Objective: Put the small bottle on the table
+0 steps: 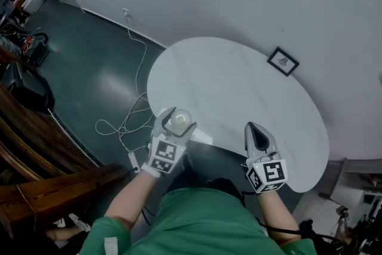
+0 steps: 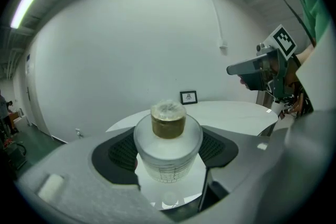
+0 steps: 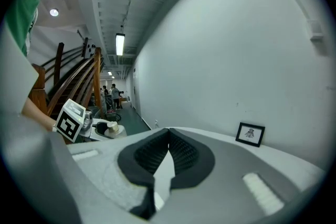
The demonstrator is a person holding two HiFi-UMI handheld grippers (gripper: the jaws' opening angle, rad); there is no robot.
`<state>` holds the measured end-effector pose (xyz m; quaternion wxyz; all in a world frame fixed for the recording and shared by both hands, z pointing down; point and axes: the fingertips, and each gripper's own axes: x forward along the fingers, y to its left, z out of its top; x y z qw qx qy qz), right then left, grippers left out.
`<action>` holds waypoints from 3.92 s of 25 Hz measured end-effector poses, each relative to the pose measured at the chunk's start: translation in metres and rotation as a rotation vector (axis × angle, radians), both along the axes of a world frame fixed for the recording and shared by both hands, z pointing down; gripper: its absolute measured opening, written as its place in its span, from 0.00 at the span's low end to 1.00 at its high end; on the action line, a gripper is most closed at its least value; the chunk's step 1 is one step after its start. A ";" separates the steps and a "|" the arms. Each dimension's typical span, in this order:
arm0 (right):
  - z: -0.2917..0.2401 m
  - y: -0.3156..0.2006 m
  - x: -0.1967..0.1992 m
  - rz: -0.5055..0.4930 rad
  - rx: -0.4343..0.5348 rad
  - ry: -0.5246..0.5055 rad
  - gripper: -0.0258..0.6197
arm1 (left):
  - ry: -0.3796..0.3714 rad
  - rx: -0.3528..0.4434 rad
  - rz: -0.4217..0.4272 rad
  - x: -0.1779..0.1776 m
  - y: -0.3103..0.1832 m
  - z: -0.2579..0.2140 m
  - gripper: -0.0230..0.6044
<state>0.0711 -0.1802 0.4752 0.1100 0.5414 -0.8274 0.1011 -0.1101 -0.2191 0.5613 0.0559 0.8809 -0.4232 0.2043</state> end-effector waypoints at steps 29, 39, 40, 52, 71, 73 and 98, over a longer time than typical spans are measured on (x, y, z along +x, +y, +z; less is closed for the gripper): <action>0.037 -0.038 0.043 0.023 -0.108 0.046 0.03 | -0.078 -0.110 0.080 0.051 -0.050 0.114 0.58; 0.047 -0.036 0.045 0.023 -0.139 0.058 0.03 | -0.075 -0.137 0.085 0.055 -0.051 0.139 0.58; 0.047 -0.035 0.045 0.022 -0.140 0.059 0.03 | -0.076 -0.136 0.086 0.054 -0.051 0.140 0.58; 0.051 -0.027 0.045 0.016 -0.160 0.072 0.03 | -0.067 -0.132 0.073 0.056 -0.055 0.152 0.58; 0.037 -0.024 0.036 -0.003 -0.111 0.055 0.03 | -0.087 -0.168 0.085 0.032 -0.035 0.140 0.63; 0.033 -0.028 0.039 0.007 -0.091 0.055 0.03 | -0.075 -0.170 0.068 0.024 -0.032 0.132 0.62; -0.070 -0.086 0.052 0.000 0.212 0.004 0.03 | 0.162 0.136 -0.231 0.017 -0.067 -0.125 0.11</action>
